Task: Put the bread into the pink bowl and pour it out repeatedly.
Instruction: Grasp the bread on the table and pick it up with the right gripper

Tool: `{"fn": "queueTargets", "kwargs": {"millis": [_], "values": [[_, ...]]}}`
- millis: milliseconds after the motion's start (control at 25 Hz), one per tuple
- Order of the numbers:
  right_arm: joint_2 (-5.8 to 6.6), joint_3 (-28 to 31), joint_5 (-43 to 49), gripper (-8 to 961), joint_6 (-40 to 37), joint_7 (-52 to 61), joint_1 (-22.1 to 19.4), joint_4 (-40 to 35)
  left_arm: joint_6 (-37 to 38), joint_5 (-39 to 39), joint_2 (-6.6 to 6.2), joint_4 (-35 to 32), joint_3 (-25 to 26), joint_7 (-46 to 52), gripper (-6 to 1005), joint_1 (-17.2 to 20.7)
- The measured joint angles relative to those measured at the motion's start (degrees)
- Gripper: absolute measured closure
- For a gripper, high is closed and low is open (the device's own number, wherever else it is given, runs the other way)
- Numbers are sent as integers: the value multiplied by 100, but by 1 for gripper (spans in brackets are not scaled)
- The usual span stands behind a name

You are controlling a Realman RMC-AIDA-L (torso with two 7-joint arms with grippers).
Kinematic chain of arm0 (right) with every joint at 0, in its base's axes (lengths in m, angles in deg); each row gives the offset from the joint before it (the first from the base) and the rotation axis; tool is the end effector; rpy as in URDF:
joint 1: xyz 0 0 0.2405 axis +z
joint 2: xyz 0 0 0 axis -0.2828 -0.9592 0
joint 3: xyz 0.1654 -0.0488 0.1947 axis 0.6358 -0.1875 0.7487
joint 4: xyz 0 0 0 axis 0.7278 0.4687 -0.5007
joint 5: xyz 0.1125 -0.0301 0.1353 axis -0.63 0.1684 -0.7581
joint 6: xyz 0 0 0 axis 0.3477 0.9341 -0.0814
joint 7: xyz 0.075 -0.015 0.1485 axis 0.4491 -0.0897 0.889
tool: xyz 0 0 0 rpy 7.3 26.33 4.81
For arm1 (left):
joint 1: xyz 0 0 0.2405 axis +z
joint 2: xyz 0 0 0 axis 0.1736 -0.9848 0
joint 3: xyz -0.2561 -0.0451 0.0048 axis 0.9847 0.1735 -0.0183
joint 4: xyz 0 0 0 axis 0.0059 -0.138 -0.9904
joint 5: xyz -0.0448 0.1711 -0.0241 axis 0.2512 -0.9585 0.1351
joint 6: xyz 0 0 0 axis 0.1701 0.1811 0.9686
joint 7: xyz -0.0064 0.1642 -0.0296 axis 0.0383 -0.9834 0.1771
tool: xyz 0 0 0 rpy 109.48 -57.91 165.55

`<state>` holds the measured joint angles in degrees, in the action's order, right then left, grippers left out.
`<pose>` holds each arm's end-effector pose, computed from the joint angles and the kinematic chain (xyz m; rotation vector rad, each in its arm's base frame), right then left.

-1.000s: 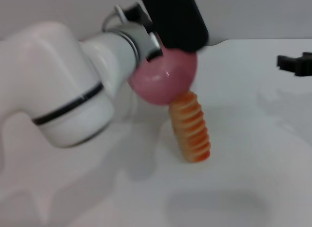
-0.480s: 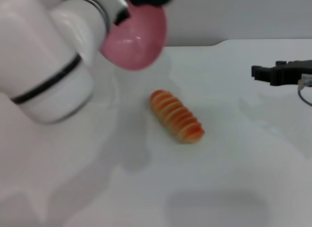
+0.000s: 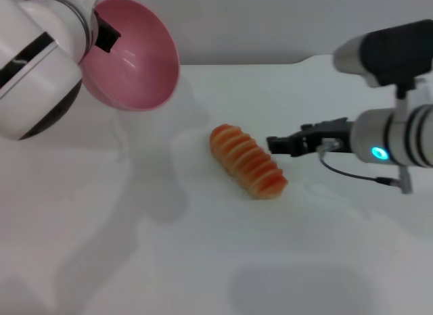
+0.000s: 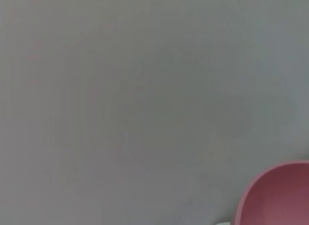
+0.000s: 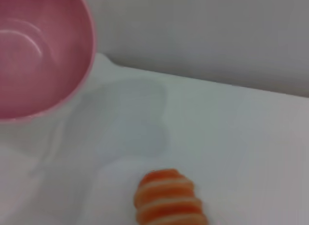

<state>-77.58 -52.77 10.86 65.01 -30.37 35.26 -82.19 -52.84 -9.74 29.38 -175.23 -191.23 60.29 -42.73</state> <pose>0.1959 0.3292 -0.0626 -2.2573 1.1006 0.0591 -0.1507 0.3952 0.0213 -1.8038 -0.4124 0.3340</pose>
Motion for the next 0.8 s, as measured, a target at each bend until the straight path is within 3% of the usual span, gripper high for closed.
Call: {"fn": "queueTargets", "kwargs": {"millis": [80, 320, 800], "values": [[7, -12, -179, 218, -155, 1, 316, 421, 15, 45, 0, 58, -1, -23, 854, 13], [10, -17, -489, 220, -462, -14, 861, 1157, 49, 57, -3, 99, -8, -43, 853, 19], [0, -98, -963, 222, -514, -57, 1137, 1838, 105, 70, -4, 220, -16, -54, 852, -102]]}}
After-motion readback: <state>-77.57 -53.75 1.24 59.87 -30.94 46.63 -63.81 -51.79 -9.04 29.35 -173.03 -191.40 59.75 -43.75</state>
